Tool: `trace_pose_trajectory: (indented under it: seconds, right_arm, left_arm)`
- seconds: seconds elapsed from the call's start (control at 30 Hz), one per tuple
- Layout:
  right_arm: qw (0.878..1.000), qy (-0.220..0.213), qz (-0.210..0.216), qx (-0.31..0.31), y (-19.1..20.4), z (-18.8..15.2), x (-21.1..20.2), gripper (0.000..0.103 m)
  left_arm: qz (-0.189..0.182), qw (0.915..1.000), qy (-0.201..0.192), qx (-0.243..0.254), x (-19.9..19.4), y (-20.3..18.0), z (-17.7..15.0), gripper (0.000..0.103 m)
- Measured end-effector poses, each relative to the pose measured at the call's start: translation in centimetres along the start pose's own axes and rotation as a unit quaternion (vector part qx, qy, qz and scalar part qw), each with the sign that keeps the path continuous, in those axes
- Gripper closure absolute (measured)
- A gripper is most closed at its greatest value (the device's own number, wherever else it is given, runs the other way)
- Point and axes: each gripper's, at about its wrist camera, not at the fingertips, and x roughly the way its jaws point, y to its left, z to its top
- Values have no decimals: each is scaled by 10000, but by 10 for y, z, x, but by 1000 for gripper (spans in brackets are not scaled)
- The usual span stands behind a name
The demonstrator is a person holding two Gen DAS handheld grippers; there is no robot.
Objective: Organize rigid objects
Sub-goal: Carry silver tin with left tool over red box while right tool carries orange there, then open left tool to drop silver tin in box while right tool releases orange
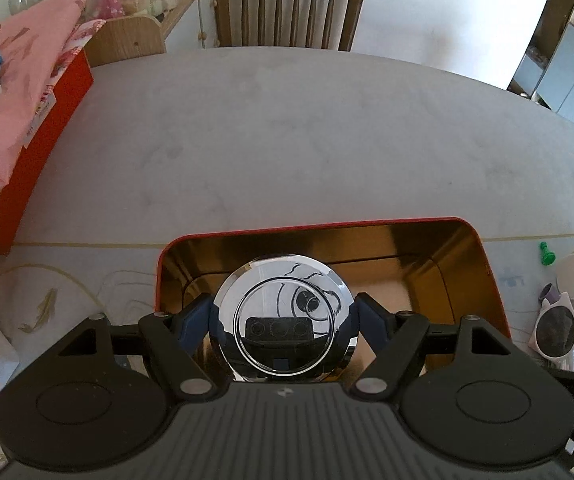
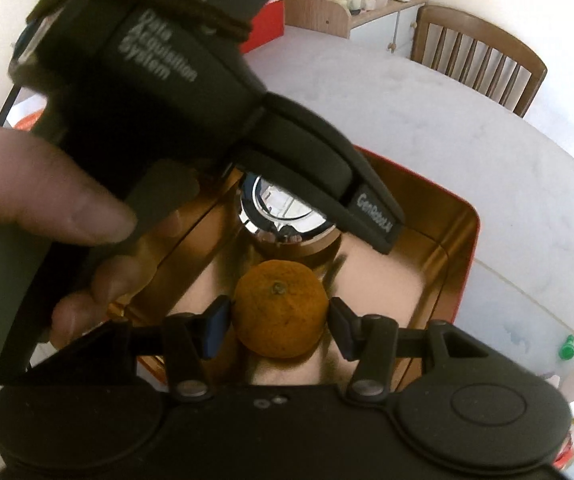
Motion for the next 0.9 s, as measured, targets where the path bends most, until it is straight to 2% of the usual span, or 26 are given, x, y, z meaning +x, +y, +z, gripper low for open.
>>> trace_pose_trajectory:
  seconds: [0.43,0.53,0.83,0.9]
  right_arm:
    - [10000,-30,-39,15,-1,3,-5,49]
    - [9999,-108,-74,22,-1,2,-11,42]
    - [9990,-370,18,263,-8,-6,-38,38]
    - [9983,-471,71,333,-10,-10,-48,34]
  left_arm:
    - [40,9991,152,383,13,-12,5,26]
    - [64,9990,175,406,14,-13,6,26]
    - [-80,9998,86,147,0,-7,1,26]
    - [-119,9998,17,132,-7,-7,-1,26]
